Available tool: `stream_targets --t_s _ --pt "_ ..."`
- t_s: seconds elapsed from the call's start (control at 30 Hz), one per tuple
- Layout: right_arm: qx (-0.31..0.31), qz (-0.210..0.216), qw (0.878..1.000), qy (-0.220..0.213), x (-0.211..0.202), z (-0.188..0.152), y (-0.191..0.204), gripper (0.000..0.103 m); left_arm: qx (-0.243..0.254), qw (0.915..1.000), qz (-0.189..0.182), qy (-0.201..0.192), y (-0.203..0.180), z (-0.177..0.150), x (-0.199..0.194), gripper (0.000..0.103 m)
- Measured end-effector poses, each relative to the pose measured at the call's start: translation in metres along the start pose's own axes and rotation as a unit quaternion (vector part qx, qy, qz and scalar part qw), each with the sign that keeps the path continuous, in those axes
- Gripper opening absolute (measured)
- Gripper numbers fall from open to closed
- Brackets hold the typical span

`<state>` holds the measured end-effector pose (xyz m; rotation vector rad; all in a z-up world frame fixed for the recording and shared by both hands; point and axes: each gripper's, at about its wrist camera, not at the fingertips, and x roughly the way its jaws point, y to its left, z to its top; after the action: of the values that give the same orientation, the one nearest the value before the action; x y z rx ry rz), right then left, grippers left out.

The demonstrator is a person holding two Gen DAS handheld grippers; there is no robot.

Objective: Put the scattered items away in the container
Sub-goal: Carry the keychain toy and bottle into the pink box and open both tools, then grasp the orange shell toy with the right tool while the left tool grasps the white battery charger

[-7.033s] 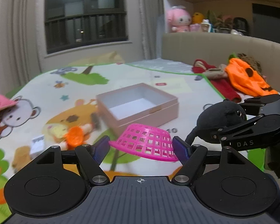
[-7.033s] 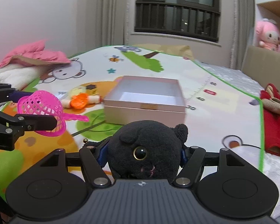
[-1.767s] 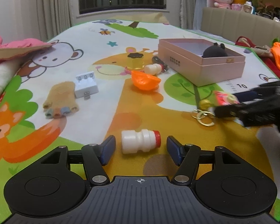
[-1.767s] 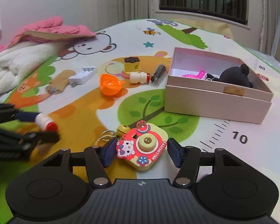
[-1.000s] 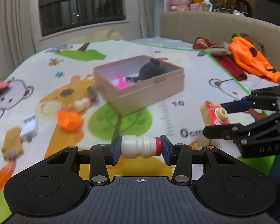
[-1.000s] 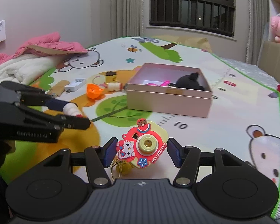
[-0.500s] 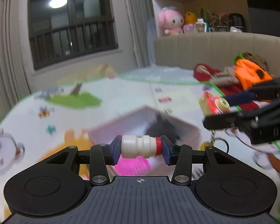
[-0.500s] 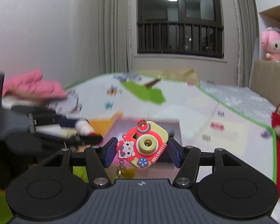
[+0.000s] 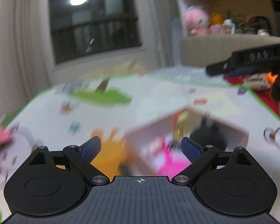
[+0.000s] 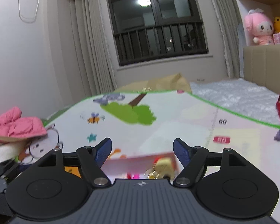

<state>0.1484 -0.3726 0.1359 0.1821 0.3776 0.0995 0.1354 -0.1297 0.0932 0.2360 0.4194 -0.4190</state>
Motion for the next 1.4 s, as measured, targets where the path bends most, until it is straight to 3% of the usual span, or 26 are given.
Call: stream_targets --t_s 0.23,0.43,0.57,0.73,0.77,0.8,0.83,0.97,1.2,1.4 --pt "-0.078 0.039 0.995 0.046 0.006 -0.05 0.084 0.073 -0.058 0.9907 0.089 0.085 0.05 -0.076 -0.052 0.1" --pt "-0.168 0.089 0.977 0.097 0.022 -0.106 0.179 0.073 -0.123 0.9785 0.117 0.117 0.094 -0.12 -0.083 0.101" --pt "-0.202 0.09 0.968 0.119 0.039 -0.132 0.219 0.073 -0.14 0.9762 0.123 0.112 0.111 -0.13 -0.099 0.101" --pt "-0.199 0.076 0.966 0.149 0.063 -0.141 0.232 0.071 -0.158 0.9738 0.126 0.105 0.128 -0.141 -0.109 0.101" --pt "-0.199 0.073 0.965 0.155 0.068 -0.142 0.234 0.066 -0.16 0.9733 0.128 0.104 0.13 -0.142 -0.109 0.101" --pt "-0.2 0.072 0.964 0.161 0.072 -0.143 0.235 0.051 -0.161 0.973 0.129 0.102 0.133 -0.143 -0.11 0.101" --pt "-0.199 0.071 0.963 0.168 0.074 -0.145 0.234 0.045 -0.162 0.973 0.13 0.1 0.136 -0.143 -0.111 0.101" --pt "-0.199 0.068 0.964 0.164 0.062 -0.146 0.231 0.045 -0.151 0.9743 0.139 0.091 0.144 -0.139 -0.108 0.101" --pt "-0.182 0.093 0.967 0.152 -0.004 -0.154 0.214 0.045 -0.119 0.9793 0.144 0.078 0.155 -0.119 -0.086 0.101" --pt "-0.166 0.083 0.973 0.134 -0.05 -0.173 0.197 0.045 -0.133 0.987 0.075 0.052 0.142 -0.095 -0.061 0.1"
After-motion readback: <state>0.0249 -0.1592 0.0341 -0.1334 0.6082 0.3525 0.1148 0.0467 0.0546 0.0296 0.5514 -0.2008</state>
